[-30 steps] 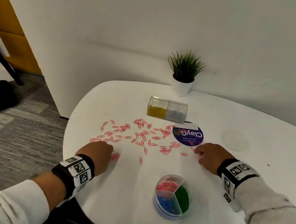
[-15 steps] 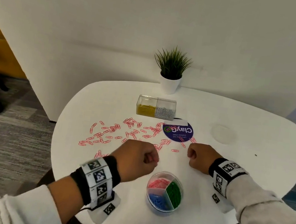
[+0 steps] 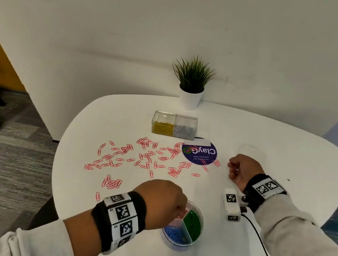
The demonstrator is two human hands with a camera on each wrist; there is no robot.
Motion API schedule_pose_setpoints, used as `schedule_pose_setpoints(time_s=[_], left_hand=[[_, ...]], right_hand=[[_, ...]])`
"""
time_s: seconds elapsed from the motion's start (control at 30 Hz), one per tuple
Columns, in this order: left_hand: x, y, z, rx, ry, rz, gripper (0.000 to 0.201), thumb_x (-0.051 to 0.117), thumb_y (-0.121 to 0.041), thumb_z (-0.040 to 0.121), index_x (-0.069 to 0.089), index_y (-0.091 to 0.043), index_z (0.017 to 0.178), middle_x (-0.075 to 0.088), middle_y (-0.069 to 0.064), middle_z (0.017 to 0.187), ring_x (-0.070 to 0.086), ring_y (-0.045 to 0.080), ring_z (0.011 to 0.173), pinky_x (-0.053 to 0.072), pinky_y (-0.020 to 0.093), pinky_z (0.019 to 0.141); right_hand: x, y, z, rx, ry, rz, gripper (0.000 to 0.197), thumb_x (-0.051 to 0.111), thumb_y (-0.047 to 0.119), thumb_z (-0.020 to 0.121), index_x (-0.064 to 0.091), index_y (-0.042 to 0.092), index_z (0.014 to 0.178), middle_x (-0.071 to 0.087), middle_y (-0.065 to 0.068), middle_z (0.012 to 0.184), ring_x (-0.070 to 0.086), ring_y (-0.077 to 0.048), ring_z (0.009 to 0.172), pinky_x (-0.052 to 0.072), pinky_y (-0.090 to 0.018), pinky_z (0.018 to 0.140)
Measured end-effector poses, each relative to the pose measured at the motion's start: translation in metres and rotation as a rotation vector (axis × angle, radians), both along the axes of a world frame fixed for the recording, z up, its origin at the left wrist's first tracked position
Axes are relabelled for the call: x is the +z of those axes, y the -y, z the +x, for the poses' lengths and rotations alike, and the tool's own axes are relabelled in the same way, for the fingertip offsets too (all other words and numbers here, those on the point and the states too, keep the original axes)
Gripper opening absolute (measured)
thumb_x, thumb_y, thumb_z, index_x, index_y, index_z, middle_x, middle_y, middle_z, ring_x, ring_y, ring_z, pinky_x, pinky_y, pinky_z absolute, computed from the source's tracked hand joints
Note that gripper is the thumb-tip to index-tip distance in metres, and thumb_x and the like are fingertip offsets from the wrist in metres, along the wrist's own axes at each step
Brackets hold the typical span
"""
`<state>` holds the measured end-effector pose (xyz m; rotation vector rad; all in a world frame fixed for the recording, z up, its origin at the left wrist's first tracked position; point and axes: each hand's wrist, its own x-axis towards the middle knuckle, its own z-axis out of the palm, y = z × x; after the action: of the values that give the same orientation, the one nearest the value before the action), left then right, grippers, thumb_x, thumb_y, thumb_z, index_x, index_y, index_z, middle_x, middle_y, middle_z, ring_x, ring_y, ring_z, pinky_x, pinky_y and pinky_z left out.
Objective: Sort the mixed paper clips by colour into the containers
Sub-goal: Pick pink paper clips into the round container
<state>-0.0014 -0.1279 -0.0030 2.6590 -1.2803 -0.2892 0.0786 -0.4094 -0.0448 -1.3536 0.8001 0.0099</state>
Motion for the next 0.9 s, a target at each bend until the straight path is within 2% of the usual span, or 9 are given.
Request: schedule_pose_setpoints(time_s=[0.07,0.13,0.2,0.27,0.4,0.57,0.67,0.73,0.9], left_hand=[[0.008,-0.011,0.007,0.080,0.006,-0.091,0.017,0.052,-0.030,0.097,0.067,-0.024,0.101,0.063,-0.006,0.098,0.057,0.015,0.088,0.049,0.031,0.078],[0.013,-0.033,0.019,0.205,0.001,-0.116,0.013,0.054,-0.032,0.096,0.065,-0.027,0.098,0.062,-0.010,0.097,0.056,0.011,0.086,0.047,0.027,0.076],[0.013,-0.064,0.036,0.364,0.003,-0.059,0.009,0.053,-0.033,0.095,0.063,-0.031,0.095,0.060,-0.014,0.095,0.054,0.009,0.085,0.045,0.026,0.074],[0.007,-0.102,0.053,0.514,0.011,0.064,0.011,0.052,-0.032,0.094,0.063,-0.030,0.094,0.061,-0.014,0.095,0.055,0.010,0.085,0.045,0.025,0.073],[-0.009,-0.168,0.065,0.702,-0.053,0.271,0.015,0.055,-0.036,0.093,0.066,-0.032,0.102,0.064,-0.012,0.102,0.058,0.011,0.092,0.049,0.026,0.081],[-0.021,-0.185,0.052,0.655,-0.229,0.184,0.032,0.072,-0.055,0.079,0.065,-0.038,0.105,0.062,-0.019,0.095,0.057,-0.001,0.088,0.048,0.017,0.081],[-0.021,-0.176,0.048,0.518,-0.230,0.216,0.027,0.070,-0.051,0.081,0.067,-0.041,0.105,0.061,-0.020,0.096,0.055,-0.003,0.087,0.041,0.009,0.076],[-0.023,-0.170,0.048,0.432,-0.186,0.279,0.023,0.065,-0.044,0.086,0.068,-0.041,0.109,0.058,-0.020,0.099,0.051,-0.001,0.090,0.036,0.009,0.076],[-0.028,-0.168,0.049,0.379,-0.135,0.367,0.017,0.059,-0.039,0.090,0.071,-0.037,0.102,0.059,-0.017,0.101,0.055,0.005,0.097,0.044,0.021,0.087]], right_hand=[[-0.002,-0.006,0.015,0.280,-0.076,-0.460,0.020,0.056,0.010,0.092,0.056,0.008,0.072,0.054,-0.010,0.073,0.048,-0.024,0.062,0.038,-0.030,0.056],[-0.004,-0.014,0.025,0.586,-0.155,-0.975,0.020,0.059,0.027,0.094,0.064,0.008,0.092,0.062,-0.008,0.094,0.059,-0.027,0.089,0.046,-0.031,0.076],[-0.009,-0.017,0.032,0.708,-0.176,-1.211,0.031,0.059,0.035,0.094,0.062,0.008,0.109,0.063,-0.008,0.112,0.059,-0.028,0.107,0.045,-0.031,0.087],[-0.011,-0.018,0.036,0.743,-0.166,-1.320,0.028,0.055,0.030,0.095,0.064,0.009,0.111,0.065,-0.010,0.116,0.061,-0.028,0.108,0.046,-0.031,0.088],[-0.014,-0.017,0.041,0.808,-0.214,-1.408,0.025,0.048,0.020,0.094,0.063,0.009,0.110,0.065,-0.011,0.118,0.063,-0.028,0.107,0.049,-0.033,0.089],[0.002,-0.017,0.030,0.890,-0.219,-1.373,0.015,0.058,0.027,0.088,0.054,0.013,0.086,0.067,-0.009,0.101,0.055,-0.022,0.082,0.041,-0.026,0.068],[0.028,-0.035,0.005,0.900,-0.002,-1.297,0.013,0.063,0.025,0.085,0.059,0.015,0.079,0.064,-0.002,0.083,0.057,-0.020,0.077,0.038,-0.023,0.056],[0.051,-0.055,-0.023,1.025,0.141,-1.247,0.011,0.063,0.025,0.084,0.057,0.024,0.075,0.059,0.008,0.076,0.055,-0.014,0.073,0.037,-0.021,0.057],[0.064,-0.101,-0.089,1.417,0.319,-1.252,0.005,0.056,0.031,0.091,0.057,0.027,0.088,0.052,0.013,0.085,0.048,-0.006,0.075,0.036,-0.014,0.065]])
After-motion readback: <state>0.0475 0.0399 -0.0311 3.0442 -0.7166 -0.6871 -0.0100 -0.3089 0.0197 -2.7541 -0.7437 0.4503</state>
